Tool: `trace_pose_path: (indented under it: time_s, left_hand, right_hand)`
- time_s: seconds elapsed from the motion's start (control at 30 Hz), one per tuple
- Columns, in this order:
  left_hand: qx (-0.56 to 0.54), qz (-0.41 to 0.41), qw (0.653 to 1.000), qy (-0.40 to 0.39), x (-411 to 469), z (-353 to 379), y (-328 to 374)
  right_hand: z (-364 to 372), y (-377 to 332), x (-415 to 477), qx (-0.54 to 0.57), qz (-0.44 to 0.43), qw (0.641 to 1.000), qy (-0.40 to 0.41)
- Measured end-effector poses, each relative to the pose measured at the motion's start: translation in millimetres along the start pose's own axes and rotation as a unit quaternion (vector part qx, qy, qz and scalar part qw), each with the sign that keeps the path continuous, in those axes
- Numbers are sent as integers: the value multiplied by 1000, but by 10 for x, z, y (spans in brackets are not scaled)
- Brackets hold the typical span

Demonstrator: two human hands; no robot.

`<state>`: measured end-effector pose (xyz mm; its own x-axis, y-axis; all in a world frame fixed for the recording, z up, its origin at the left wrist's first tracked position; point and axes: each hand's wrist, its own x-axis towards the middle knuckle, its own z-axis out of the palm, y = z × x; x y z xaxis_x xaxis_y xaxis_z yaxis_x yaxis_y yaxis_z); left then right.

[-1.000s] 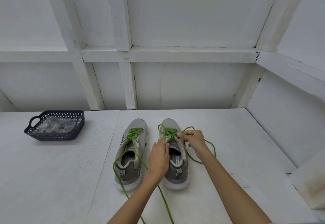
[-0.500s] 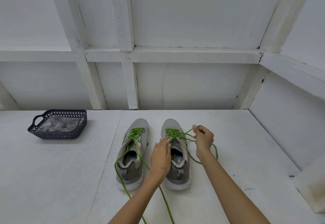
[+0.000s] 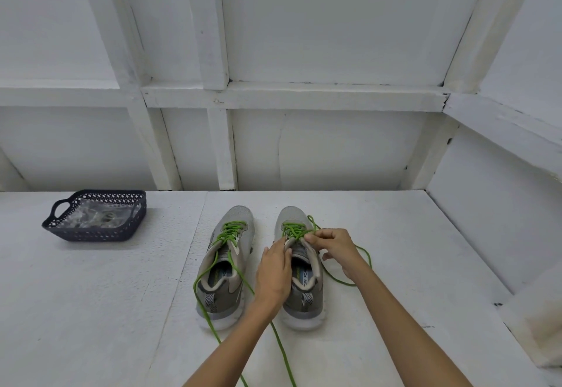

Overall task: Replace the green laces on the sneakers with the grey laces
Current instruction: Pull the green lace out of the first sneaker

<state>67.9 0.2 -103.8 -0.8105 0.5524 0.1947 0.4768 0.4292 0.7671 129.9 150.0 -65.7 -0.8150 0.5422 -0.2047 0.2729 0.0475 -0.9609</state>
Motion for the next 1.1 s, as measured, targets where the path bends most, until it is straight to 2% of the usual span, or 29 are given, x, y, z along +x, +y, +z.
trace_pose_path:
  time_s: [0.1, 0.17, 0.23, 0.33, 0.37, 0.47, 0.57, 0.63, 0.73, 0.93, 0.97, 1.07, 1.1]
  left_hand:
    - [5, -1, 1000, 0, -1, 1, -4]
    - [3, 1, 1000, 1, -2, 5, -12]
    - [-1, 1, 1000, 2, -1, 9, -23]
    - [0, 1, 1000, 5, 3, 8, -25]
    - [1, 2, 1000, 5, 7, 10, -26]
    - [8, 5, 1000, 3, 3, 10, -17]
    - [7, 9, 1000, 6, -3, 0, -17]
    - [11, 12, 1000, 9, -3, -9, -25]
    - [18, 8, 1000, 5, 0, -1, -31]
    - [12, 9, 1000, 6, 1, 19, -45]
    - [10, 10, 1000, 6, 3, 21, -47]
    - [12, 12, 1000, 6, 2, 19, -29]
    - [14, 12, 1000, 6, 2, 16, -27]
  right_hand:
    - [62, 36, 31, 25, -30, 993, 108]
    - [94, 40, 58, 81, -27, 980, 179]
    - [105, 22, 67, 104, -2, 983, 153]
    - [85, -1, 30, 27, 26, 999, 35]
    - [72, 1, 31, 15, 21, 999, 28]
    - [85, 13, 54, 34, -10, 994, 108]
    - [168, 61, 68, 117, 2, 974, 195]
    - [204, 76, 59, 133, 14, 976, 174]
    - [198, 68, 25, 107, 15, 988, 108]
    - [89, -14, -35, 56, 2, 997, 45]
    - [78, -4, -23, 52, -9, 997, 57]
    - [44, 30, 58, 99, -9, 982, 162]
    - [44, 34, 75, 119, 3, 979, 167]
